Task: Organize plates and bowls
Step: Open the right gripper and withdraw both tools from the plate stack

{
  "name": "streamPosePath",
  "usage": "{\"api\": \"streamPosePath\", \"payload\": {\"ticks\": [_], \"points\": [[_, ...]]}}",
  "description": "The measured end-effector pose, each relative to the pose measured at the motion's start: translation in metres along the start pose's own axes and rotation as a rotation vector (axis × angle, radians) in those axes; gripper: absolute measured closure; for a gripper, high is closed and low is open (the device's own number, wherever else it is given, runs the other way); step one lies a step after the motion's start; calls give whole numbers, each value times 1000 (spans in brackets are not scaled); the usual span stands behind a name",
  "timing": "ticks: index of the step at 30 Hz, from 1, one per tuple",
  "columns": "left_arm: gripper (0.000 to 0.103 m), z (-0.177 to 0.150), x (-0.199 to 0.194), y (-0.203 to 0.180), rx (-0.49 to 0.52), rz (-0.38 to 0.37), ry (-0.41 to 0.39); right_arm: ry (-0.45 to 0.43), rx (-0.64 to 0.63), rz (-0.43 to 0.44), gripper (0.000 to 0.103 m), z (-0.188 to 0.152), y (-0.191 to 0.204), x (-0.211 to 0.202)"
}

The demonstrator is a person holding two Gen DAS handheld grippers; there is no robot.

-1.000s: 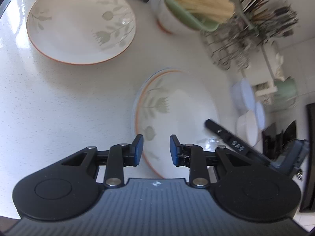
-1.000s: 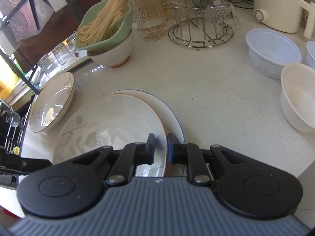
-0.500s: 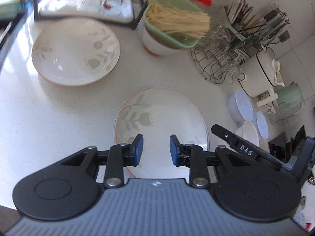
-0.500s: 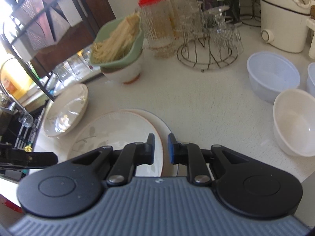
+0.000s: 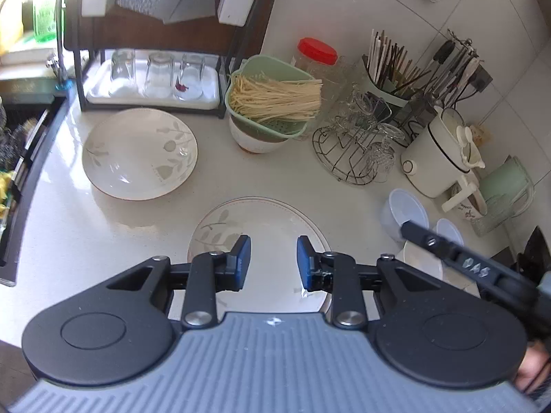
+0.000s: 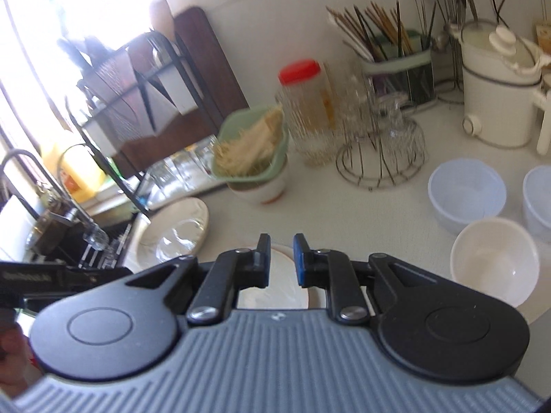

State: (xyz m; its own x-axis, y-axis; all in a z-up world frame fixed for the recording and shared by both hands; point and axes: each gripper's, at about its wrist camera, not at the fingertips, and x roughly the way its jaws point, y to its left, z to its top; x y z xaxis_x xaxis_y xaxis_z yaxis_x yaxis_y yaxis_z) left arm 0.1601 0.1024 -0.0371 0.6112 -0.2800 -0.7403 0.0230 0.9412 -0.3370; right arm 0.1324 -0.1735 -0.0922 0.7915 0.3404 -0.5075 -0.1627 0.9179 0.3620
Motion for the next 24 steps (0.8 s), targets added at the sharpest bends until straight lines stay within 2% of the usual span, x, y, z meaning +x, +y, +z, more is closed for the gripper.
{"api": "streamPosePath", "payload": {"ticks": [11,14,18,24], "points": [[71,-32,-47,-37,17,33,-68,-61,-17,14,85,-4,0,-71],[71,-42,-57,-43,-5,11,-87,-60,-39,13,85,-10,-2,-84],[71,-57,-68,-57,14,37,-113,-71,-71,10,85,-17,-3,-101],[69,-77,-81,-70,4,33,-117,-82,-111,19,85,-28,-3,-121]]}}
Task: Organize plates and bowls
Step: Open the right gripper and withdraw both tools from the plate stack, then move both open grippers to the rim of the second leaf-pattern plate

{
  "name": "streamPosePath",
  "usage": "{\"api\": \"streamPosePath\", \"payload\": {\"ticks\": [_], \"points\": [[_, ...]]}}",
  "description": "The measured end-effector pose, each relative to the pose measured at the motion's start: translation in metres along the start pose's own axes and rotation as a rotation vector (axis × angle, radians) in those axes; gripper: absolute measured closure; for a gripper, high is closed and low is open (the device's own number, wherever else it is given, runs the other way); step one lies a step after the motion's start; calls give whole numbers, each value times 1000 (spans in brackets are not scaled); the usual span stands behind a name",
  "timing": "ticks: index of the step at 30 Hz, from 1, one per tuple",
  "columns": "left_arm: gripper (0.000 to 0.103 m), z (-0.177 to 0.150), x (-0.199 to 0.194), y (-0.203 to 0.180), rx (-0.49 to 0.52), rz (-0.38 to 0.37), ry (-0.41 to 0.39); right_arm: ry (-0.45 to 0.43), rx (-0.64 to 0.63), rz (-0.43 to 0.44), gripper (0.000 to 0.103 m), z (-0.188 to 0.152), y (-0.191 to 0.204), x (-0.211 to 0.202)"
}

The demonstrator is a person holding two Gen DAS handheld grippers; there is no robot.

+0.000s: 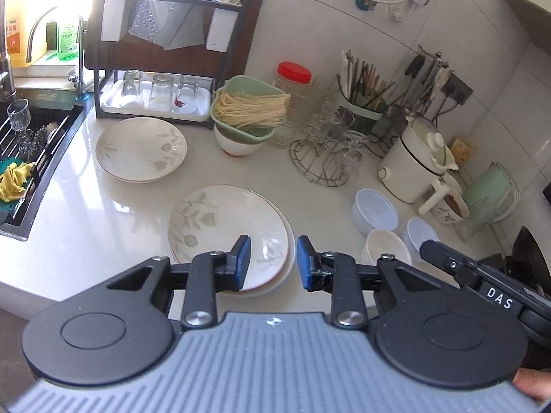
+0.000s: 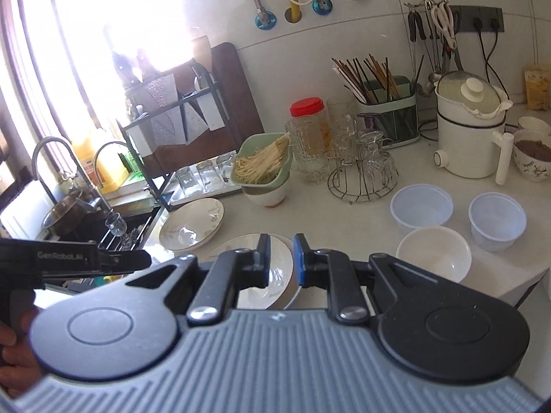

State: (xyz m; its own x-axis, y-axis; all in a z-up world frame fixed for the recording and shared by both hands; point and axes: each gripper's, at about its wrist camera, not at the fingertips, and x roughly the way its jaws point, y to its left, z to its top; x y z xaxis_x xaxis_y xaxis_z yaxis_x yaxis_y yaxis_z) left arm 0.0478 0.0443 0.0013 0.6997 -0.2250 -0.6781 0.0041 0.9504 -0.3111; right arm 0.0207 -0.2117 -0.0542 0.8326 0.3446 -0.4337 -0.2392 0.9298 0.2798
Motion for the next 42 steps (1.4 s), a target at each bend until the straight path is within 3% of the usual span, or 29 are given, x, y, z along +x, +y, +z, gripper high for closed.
{"api": "streamPosePath", "payload": {"ticks": [14,15,16,18,29,42], "points": [[66,-27,-16,-16,11,65,-4,23,-23,29,84,-16,0,-21],[65,-27,-16,-15,8,67,-2,31,-21,29,77,-18,0,-20],[64,-27,-16,-14,4,70,1,37,-18,31,60,-18,-1,-20],[62,-26,-16,-12,0,80,2,38,-12,35,37,-20,-1,-20],[53,-4,5,21,-16,122,41,82,-16,69,36,-14,18,16],[50,69,56,79,-14,98,42,89,-5,50,36,20,57,85]]}}
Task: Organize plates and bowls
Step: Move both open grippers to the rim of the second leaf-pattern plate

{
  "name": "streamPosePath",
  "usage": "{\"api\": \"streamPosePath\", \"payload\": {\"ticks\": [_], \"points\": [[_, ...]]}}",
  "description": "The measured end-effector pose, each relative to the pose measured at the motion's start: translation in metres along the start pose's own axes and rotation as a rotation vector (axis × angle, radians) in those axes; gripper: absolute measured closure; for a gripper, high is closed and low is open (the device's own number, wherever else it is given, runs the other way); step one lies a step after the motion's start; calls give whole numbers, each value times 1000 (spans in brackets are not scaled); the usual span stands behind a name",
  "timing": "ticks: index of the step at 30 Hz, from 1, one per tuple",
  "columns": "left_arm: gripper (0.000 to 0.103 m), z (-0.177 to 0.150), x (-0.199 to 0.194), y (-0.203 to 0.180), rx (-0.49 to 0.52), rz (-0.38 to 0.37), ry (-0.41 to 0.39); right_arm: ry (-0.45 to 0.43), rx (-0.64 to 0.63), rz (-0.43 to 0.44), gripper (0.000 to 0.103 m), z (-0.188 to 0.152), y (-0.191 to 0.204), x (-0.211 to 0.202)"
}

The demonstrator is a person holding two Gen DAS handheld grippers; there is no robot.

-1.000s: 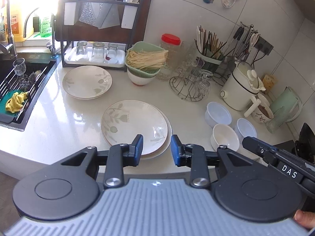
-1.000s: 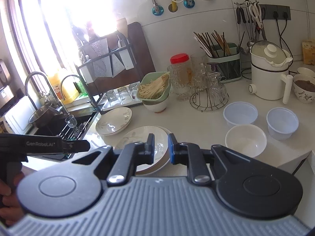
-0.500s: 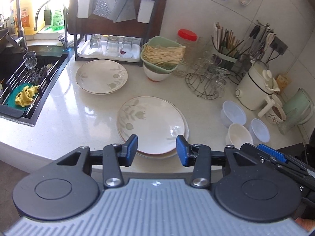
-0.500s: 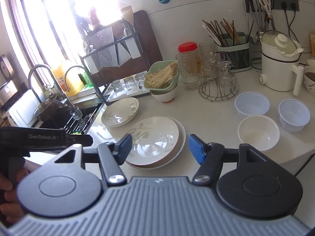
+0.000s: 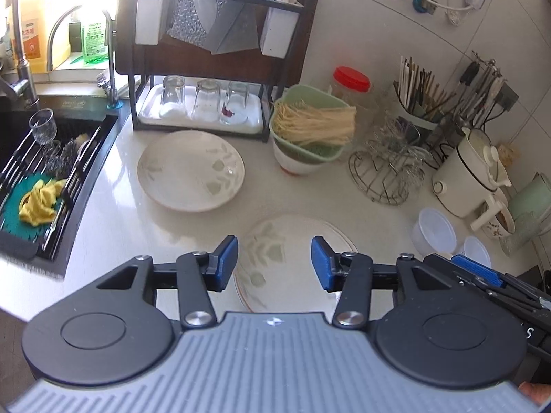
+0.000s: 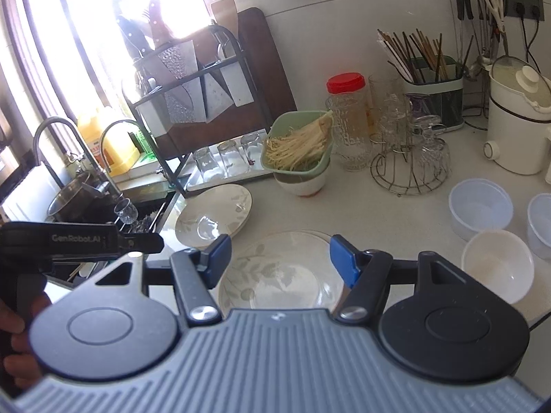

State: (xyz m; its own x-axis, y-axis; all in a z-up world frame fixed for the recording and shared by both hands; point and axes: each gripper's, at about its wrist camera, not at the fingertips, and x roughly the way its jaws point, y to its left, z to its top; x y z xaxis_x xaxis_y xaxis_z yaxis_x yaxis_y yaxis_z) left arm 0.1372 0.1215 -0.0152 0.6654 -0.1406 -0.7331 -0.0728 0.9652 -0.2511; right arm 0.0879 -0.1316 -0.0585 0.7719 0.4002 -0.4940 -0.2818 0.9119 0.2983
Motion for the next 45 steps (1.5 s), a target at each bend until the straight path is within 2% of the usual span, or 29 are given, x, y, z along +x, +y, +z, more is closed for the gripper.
{"api": "streamPosePath", "payload": {"ticks": [9,19,29,37,45], "points": [[49,38,35,39,14,-9,20,24,6,-11,36,13,25,45],[49,69,60,96,31,19,30,59,28,15,36,22,63,108],[45,88,85,155,22,42,44,92,28,17,37,27,99,163],[44,96,116,188,-38,24,102,141,60,-15,37,28,110,199],[44,106,158,206,-43,30,167,199,82,-66,38,30,108,237]]}}
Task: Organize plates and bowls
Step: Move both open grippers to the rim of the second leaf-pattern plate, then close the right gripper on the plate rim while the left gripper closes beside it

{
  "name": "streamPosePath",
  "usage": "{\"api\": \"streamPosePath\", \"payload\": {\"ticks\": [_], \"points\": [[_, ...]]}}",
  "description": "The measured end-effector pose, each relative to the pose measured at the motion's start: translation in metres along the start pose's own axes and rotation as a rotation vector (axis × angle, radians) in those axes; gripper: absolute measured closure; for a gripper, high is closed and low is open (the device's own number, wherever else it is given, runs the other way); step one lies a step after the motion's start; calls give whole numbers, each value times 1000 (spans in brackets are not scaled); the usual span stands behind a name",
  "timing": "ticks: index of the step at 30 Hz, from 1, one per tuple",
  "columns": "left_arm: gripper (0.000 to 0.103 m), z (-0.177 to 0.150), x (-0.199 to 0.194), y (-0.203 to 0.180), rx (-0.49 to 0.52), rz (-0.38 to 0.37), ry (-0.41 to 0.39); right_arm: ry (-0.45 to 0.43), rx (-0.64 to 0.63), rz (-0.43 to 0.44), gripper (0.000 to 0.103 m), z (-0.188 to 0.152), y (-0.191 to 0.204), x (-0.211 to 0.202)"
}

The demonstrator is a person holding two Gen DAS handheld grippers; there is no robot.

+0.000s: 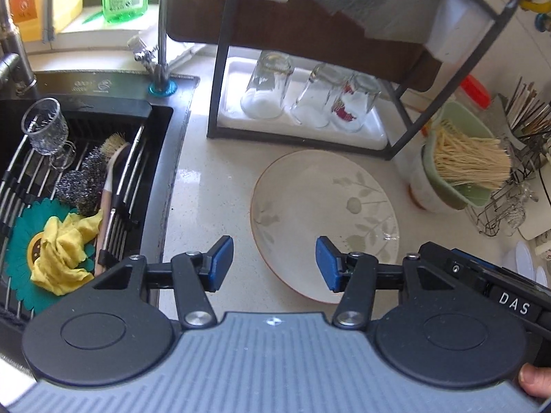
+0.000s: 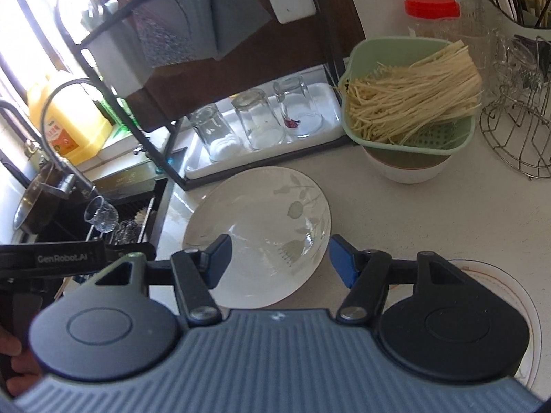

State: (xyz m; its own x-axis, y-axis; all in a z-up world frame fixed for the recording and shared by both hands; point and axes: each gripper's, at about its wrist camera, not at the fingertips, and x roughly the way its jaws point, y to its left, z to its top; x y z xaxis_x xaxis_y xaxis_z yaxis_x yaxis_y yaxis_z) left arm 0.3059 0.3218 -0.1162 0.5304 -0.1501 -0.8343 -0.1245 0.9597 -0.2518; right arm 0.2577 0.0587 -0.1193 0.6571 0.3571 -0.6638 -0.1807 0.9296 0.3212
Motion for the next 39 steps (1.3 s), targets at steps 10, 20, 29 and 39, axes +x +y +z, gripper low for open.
{"api": "streamPosePath", "payload": {"ticks": [10,20,29,39], "points": [[44,23,63,16,-6,-11,129,72,55,-87,48,20,-20,52],[55,50,102,36,-36,-48,168,146,12,-117,71,29,-19,101],[83,57,118,18,72,-51,225,164,17,-130,83,25,-23,113],[83,54,103,18,25,-96,261,206,66,-62,84,17,-40,102]]}}
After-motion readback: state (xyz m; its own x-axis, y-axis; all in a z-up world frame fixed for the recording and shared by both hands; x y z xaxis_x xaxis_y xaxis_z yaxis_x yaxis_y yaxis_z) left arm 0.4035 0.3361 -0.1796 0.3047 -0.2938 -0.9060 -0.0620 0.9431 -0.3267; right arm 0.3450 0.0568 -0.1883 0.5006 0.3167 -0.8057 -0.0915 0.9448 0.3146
